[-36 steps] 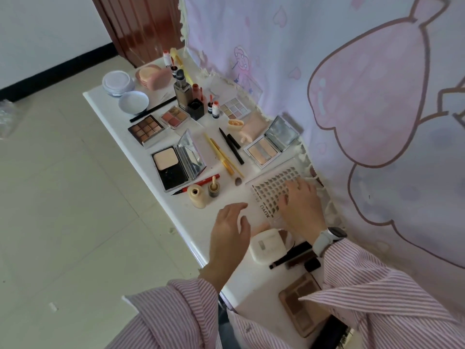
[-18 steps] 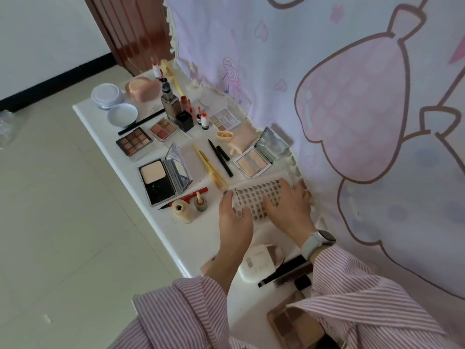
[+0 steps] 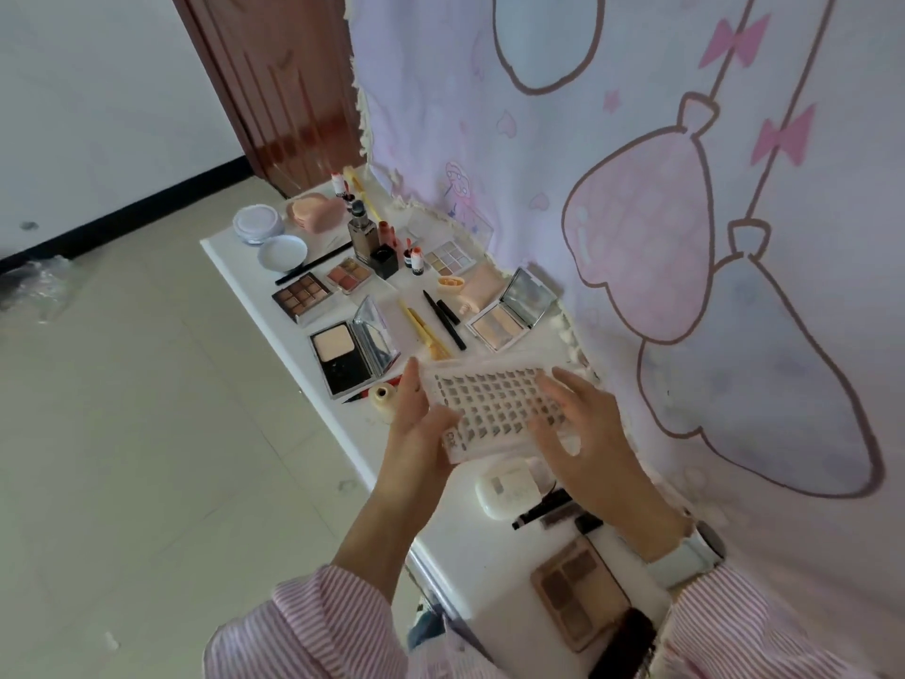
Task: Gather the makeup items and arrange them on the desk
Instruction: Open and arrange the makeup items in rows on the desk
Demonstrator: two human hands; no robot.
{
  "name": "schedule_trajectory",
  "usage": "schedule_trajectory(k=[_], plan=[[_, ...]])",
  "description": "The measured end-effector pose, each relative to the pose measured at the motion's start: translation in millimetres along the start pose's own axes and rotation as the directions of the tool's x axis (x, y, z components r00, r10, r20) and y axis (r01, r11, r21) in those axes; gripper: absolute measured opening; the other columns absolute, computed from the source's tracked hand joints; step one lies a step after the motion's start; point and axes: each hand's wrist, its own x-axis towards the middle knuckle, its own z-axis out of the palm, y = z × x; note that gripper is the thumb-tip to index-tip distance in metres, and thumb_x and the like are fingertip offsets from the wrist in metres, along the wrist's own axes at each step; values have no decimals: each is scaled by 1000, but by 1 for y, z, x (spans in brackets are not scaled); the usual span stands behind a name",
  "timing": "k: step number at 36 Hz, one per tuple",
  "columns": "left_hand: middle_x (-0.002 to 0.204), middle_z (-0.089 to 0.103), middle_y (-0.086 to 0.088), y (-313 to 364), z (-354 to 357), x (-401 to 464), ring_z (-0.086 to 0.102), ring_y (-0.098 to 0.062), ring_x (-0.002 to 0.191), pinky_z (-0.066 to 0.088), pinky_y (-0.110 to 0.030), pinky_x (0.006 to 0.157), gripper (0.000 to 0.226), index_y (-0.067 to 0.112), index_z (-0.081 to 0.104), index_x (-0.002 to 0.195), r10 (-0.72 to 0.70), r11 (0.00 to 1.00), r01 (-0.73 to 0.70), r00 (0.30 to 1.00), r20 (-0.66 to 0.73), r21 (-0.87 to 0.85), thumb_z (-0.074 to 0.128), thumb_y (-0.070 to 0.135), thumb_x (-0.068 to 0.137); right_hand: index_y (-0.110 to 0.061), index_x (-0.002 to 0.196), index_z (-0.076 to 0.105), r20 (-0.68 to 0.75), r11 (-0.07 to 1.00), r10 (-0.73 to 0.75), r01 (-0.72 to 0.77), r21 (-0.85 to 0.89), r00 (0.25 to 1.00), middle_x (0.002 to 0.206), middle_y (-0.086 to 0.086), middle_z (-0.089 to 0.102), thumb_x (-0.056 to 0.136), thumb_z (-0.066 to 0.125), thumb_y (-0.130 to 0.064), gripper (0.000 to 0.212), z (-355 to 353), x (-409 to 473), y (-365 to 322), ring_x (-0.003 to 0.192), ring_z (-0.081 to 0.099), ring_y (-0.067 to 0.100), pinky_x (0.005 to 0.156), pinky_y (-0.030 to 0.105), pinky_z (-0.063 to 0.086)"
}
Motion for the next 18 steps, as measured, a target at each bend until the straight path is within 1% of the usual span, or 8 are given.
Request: schedule_trajectory(k=[2, 4, 8, 9, 11, 13, 16, 18], plan=[[125, 57, -15, 3, -9, -14, 59, -35, 109, 55, -43, 76, 64, 36, 34, 134, -40, 997, 41, 999, 11, -71, 37, -6, 85, -26, 135, 42, 71, 998, -63, 64, -8, 996, 134, -17, 30, 79, 39, -59, 65, -2, -11, -5, 126, 22, 8, 101, 14, 25], [117, 60, -17, 7, -19, -36, 63, -32, 99, 55, -38, 71, 59, 28, 41, 130, -53, 992, 54, 999, 10, -114, 45, 1, 78, -29, 135, 42, 141, 992, -118, 125, -35, 983, 134, -16, 32, 75, 36, -63, 70, 0, -26, -14, 125, 21, 4, 98, 8, 21], [88, 62, -12, 9, -39, -79, 65, -23, 73, 55, -30, 57, 20, 18, 44, 103, -89, 969, 64, 991, -98, -238, 47, 8, 86, -24, 125, 56, 145, 955, -275, 287, -71, 950, 129, 0, 52, 82, 40, -60, 59, 10, -51, -34, 116, 39, 18, 94, 26, 36], [86, 61, -12, 7, -45, -91, 65, -24, 73, 57, -30, 60, 16, 17, 41, 100, -89, 962, 59, 991, -104, -267, 50, 12, 87, -22, 123, 59, 134, 944, -306, 319, -84, 942, 125, 3, 56, 83, 40, -59, 57, 14, -59, -39, 112, 44, 20, 90, 28, 40], [89, 59, -13, 4, -56, -112, 65, -26, 79, 58, -33, 69, 28, 18, 38, 100, -79, 951, 46, 992, -98, -305, 60, 20, 82, -22, 120, 61, 138, 925, -349, 364, -111, 927, 117, 3, 60, 85, 42, -54, 51, 19, -75, -52, 105, 50, 23, 85, 30, 46], [91, 59, -13, 0, -63, -133, 65, -25, 81, 58, -32, 71, 26, 15, 41, 99, -84, 953, 48, 991, -108, -299, 60, 23, 82, -23, 119, 60, 160, 906, -382, 403, -128, 910, 116, 2, 61, 84, 44, -51, 48, 26, -92, -61, 103, 53, 26, 84, 34, 49], [94, 62, -13, -8, -65, -162, 66, -23, 81, 57, -31, 63, 7, 11, 49, 94, -22, 970, -16, 988, -154, -241, 46, 11, 87, -27, 127, 53, 212, 933, -342, 358, -37, 915, 130, -3, 50, 83, 40, -54, 53, 35, -119, -72, 119, 44, 20, 97, 37, 44], [98, 65, -10, -14, -66, -179, 65, -24, 85, 55, -33, 59, 23, 16, 50, 101, 65, 960, -124, 972, -227, -252, 41, 0, 87, -34, 133, 39, 201, 967, -250, 234, 101, 947, 141, -7, 32, 85, 42, -51, 51, 39, -136, -81, 131, 29, 11, 107, 35, 32]])
